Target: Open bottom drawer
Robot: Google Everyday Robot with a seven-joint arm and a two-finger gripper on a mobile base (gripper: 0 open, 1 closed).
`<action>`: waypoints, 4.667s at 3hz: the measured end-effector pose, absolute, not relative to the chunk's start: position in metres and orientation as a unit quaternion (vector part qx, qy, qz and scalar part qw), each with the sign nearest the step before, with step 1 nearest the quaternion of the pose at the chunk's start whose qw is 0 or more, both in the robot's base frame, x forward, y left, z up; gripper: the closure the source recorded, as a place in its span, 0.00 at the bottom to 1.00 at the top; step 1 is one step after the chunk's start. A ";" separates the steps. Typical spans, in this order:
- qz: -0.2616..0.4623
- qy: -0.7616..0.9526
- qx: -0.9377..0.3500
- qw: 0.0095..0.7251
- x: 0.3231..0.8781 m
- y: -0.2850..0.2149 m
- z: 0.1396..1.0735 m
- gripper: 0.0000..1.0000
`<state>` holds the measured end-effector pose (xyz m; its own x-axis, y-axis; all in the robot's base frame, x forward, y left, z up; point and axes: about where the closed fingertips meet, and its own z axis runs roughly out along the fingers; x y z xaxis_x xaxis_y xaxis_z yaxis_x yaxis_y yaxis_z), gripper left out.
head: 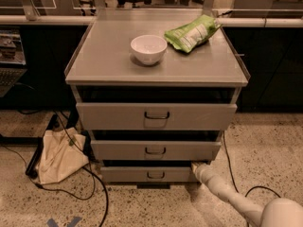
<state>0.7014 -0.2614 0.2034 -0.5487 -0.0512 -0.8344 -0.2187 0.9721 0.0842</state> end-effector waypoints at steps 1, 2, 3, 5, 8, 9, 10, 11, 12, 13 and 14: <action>0.089 0.875 -0.077 0.469 0.701 -0.261 0.203 1.00; 0.094 0.899 -0.084 0.420 0.700 -0.257 0.195 1.00; 0.103 0.922 -0.088 0.363 0.687 -0.255 0.190 1.00; 0.129 0.940 -0.069 0.308 0.659 -0.256 0.198 1.00; 0.154 0.948 -0.064 0.271 0.640 -0.254 0.180 1.00; 0.154 0.948 -0.064 0.271 0.640 -0.254 0.181 1.00; 0.200 0.947 -0.056 0.247 0.598 -0.257 0.183 1.00; 0.200 0.948 -0.059 0.241 0.597 -0.253 0.180 1.00; 0.214 0.950 -0.040 0.225 0.576 -0.249 0.161 1.00; 0.226 0.948 -0.019 0.224 0.553 -0.247 0.152 1.00; 0.226 0.948 -0.019 0.224 0.553 -0.247 0.152 1.00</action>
Offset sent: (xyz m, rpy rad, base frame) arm -0.0067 0.0012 -0.0197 -0.0560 0.2551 0.0400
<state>0.5531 -0.2469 0.1523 -0.8993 0.0649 -0.4326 -0.1374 0.8969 0.4203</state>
